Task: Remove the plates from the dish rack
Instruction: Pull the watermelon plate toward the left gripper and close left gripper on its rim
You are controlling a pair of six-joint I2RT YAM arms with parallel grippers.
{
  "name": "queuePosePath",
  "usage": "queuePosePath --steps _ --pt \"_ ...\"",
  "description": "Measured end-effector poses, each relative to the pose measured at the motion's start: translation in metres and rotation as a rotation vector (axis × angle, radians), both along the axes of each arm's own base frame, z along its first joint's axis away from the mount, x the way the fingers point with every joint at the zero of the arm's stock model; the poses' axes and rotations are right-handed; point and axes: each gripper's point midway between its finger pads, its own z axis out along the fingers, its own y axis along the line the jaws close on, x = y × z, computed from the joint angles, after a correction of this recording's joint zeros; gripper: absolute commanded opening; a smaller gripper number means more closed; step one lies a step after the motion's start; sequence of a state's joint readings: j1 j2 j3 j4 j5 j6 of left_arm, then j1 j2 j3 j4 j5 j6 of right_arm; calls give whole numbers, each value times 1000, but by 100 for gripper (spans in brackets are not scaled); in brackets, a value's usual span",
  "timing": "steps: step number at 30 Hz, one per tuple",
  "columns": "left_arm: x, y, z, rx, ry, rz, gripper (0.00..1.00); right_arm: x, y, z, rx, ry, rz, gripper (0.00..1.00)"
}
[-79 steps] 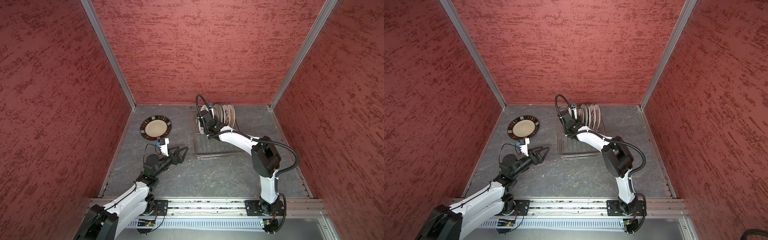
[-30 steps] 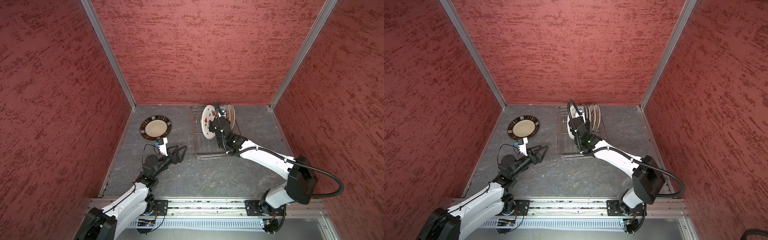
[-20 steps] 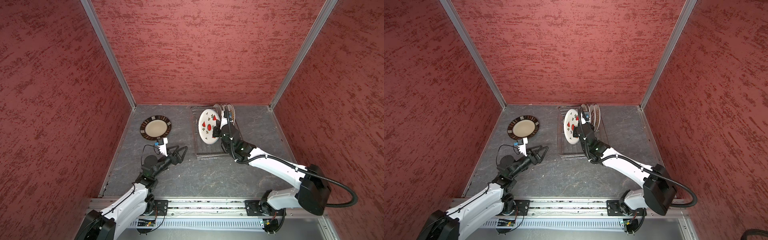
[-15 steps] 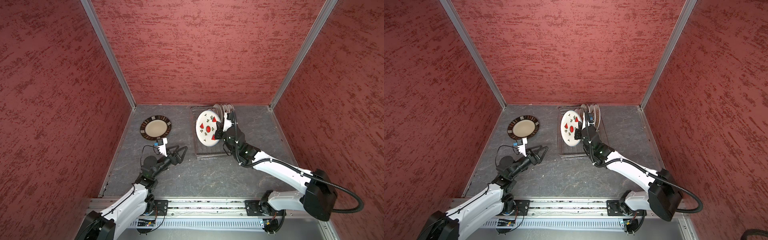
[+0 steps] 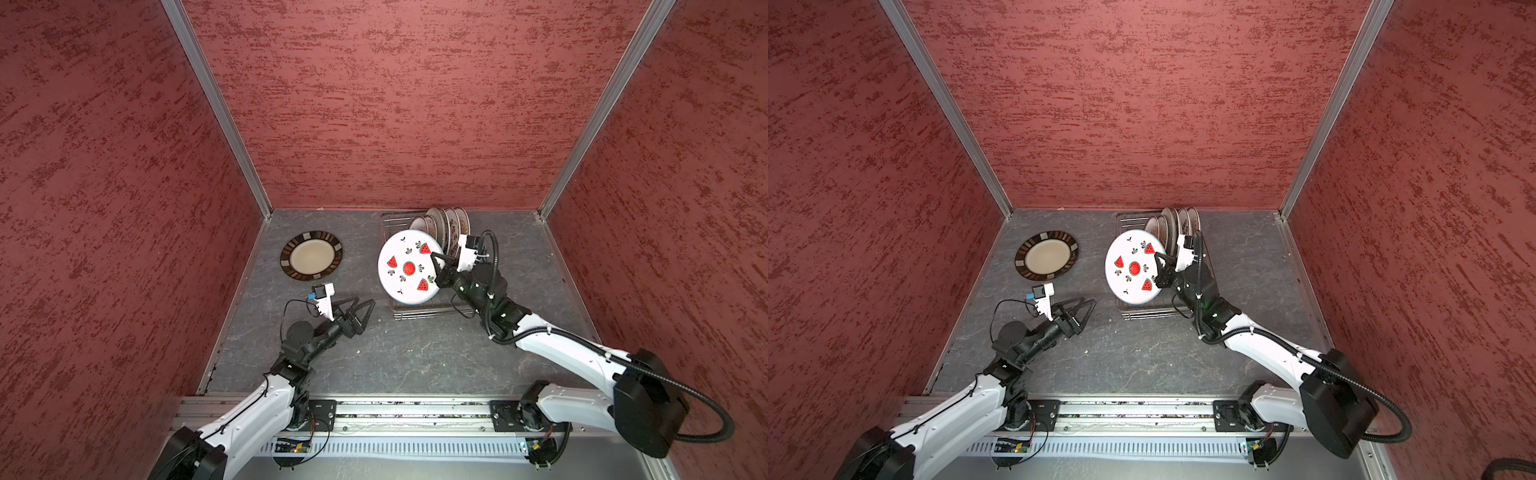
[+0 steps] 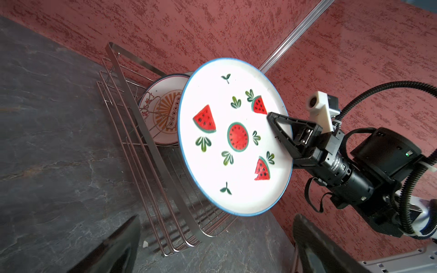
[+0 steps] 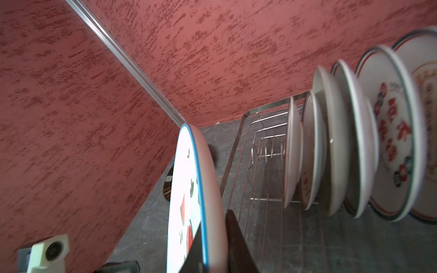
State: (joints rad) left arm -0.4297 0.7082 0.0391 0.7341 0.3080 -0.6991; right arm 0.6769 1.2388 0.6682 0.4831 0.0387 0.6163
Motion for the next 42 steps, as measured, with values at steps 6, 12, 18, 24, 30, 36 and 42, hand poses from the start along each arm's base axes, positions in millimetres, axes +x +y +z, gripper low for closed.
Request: queuePosePath --steps 6,12,18,24,30,36,42 --pt "-1 2 5 -7 -14 8 100 -9 28 2 127 24 155 0" --pt "2 0 -7 12 27 10 94 -13 43 5 202 30 237 0" --pt "2 -4 -12 3 56 -10 62 -13 49 -2 210 42 265 0" --pt "0 -8 -12 -32 89 -44 44 -13 51 -3 200 33 271 0" --pt "-1 -9 -13 -62 125 -51 29 -10 52 -8 190 32 270 0" --pt "-1 -9 -14 -78 141 -54 29 -10 52 -6 191 19 271 0" --pt "0 -11 -21 -88 186 -62 18 -9 55 -8 189 7 278 0"
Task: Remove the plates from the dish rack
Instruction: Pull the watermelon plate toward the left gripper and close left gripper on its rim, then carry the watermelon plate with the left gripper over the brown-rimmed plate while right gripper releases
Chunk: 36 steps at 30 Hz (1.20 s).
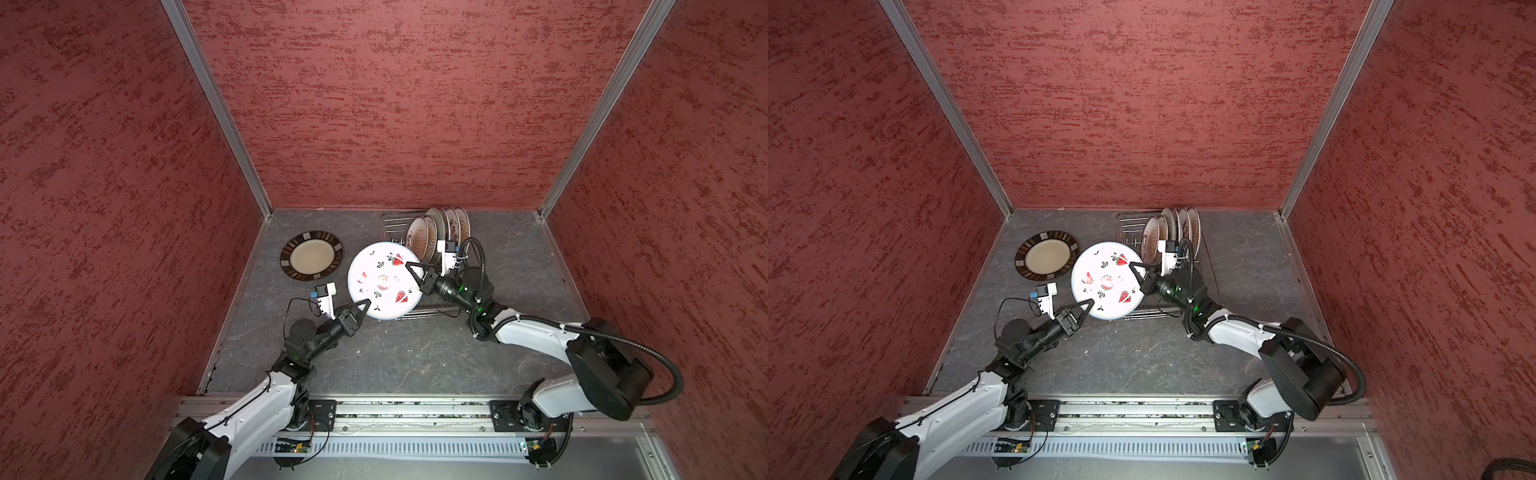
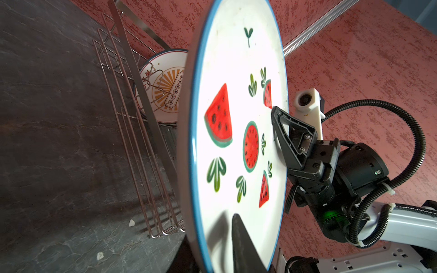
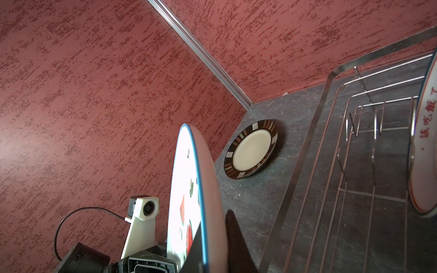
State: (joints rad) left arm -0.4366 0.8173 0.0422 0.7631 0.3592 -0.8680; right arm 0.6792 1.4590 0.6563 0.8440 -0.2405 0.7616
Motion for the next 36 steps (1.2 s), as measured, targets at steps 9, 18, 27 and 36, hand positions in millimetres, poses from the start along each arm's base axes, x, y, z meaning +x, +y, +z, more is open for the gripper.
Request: queuePosePath --steps 9,18,27,36 --pt "3 3 -6 -19 56 25 8 1 5 -3 -13 -38 5 10" --pt "3 4 -7 -9 55 26 0 7 9 -18 -40 -23 1 33" --pt "2 5 -6 -28 74 28 0 3 6 -3 -7 -70 -2 67" --pt "4 11 -3 -68 99 49 0 -1 -5 11 -24 -103 -44 94"
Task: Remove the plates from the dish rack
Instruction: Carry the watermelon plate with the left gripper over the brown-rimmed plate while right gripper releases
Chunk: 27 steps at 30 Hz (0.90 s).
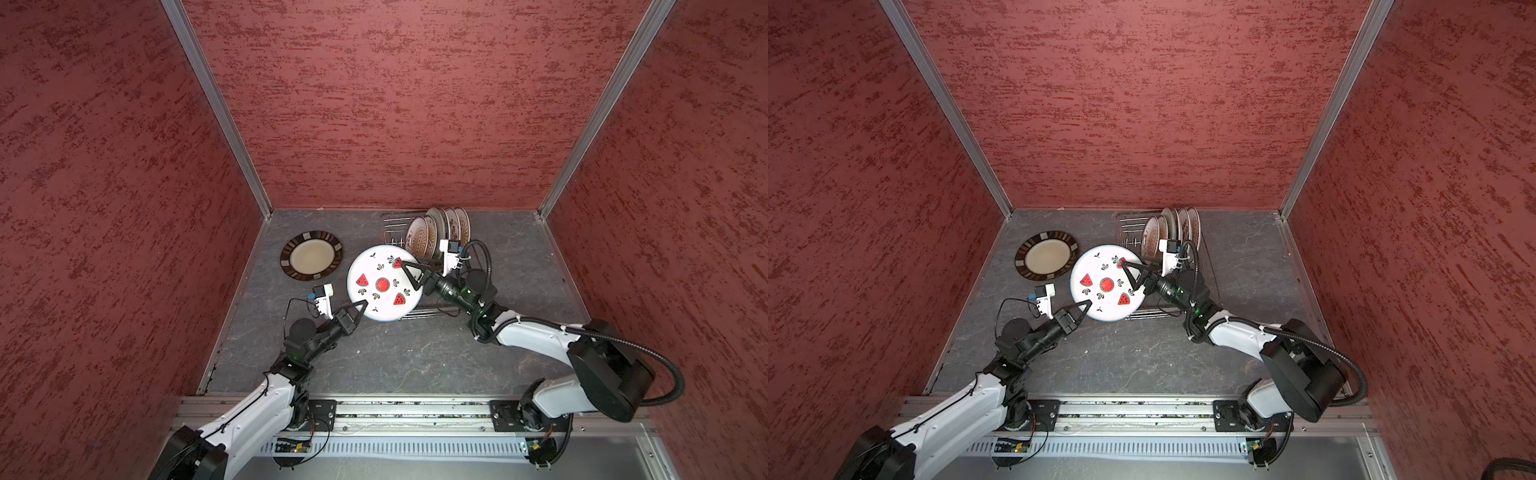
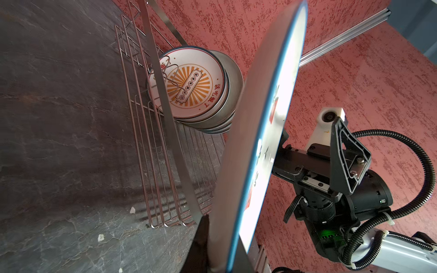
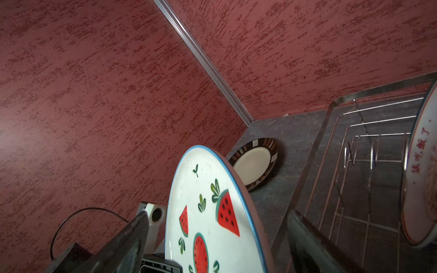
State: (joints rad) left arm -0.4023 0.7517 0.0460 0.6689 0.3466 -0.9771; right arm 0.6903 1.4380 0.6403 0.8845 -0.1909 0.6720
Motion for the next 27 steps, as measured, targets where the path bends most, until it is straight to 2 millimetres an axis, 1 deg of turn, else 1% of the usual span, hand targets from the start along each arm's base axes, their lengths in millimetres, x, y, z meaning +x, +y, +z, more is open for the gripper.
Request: queuePosePath --steps 3,10,14,18,21,27 --pt "3 4 2 -17 14 8 0 3 -2 -7 -21 18 -20 99" --pt "13 14 15 -60 16 35 0 7 -6 -17 -66 37 -59 99" --pt "21 25 12 -75 49 69 0 9 -6 -26 -106 56 -60 99" --pt "29 37 5 -83 84 115 0 9 -4 -23 -114 39 -54 99" --pt "36 46 3 -88 99 150 0 5 -1 -22 -122 21 -30 98" --pt "52 65 12 -91 95 225 0 -3 6 -22 -148 -13 34 99"
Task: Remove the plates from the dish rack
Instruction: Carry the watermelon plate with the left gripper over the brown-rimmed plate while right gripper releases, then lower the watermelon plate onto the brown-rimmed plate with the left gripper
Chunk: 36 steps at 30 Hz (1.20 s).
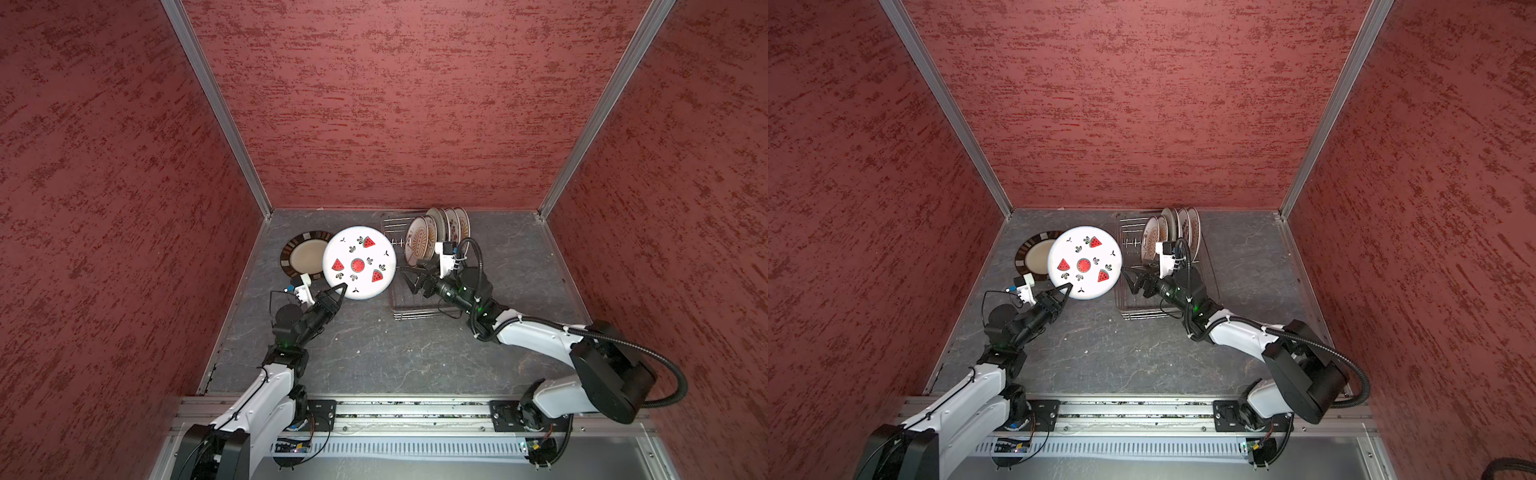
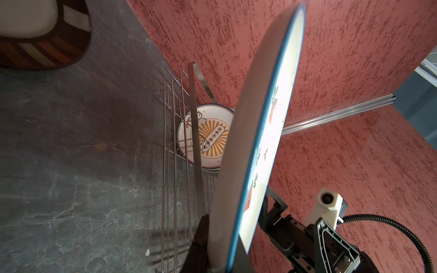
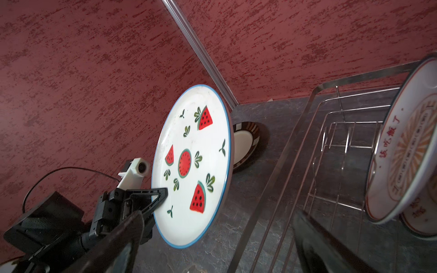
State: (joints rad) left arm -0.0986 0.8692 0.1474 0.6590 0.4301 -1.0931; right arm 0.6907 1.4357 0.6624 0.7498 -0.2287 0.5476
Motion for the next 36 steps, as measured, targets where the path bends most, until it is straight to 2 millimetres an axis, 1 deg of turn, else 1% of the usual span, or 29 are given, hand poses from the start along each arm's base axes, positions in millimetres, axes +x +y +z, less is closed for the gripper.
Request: queuePosePath --steps 3,6,8,13,16,21,25,29,30,36 --pt "8 14 0 -7 6 49 0 1 6 2 -26 -13 15 99" --pt "14 29 -6 -6 32 109 0 -1 16 6 -48 -46 33 99" --pt "18 38 -11 -5 54 141 0 -4 27 3 -78 -62 49 99" --pt "25 57 -18 -15 90 207 0 -21 51 -7 -140 -101 101 99" --pt "30 68 -25 -28 123 243 0 -24 63 -9 -157 -115 126 99" --pt "37 78 -44 -54 197 277 0 -27 87 -12 -164 -140 233 99" --pt "41 86 -60 -71 254 308 0 -31 104 -21 -165 -129 310 97" --pt "49 92 -64 -71 278 334 0 -28 124 -24 -170 -122 346 97" --pt "51 94 -63 -71 278 338 0 -28 128 -24 -173 -122 352 99" --pt "58 105 -70 -66 304 385 0 -25 144 -31 -229 -120 329 99"
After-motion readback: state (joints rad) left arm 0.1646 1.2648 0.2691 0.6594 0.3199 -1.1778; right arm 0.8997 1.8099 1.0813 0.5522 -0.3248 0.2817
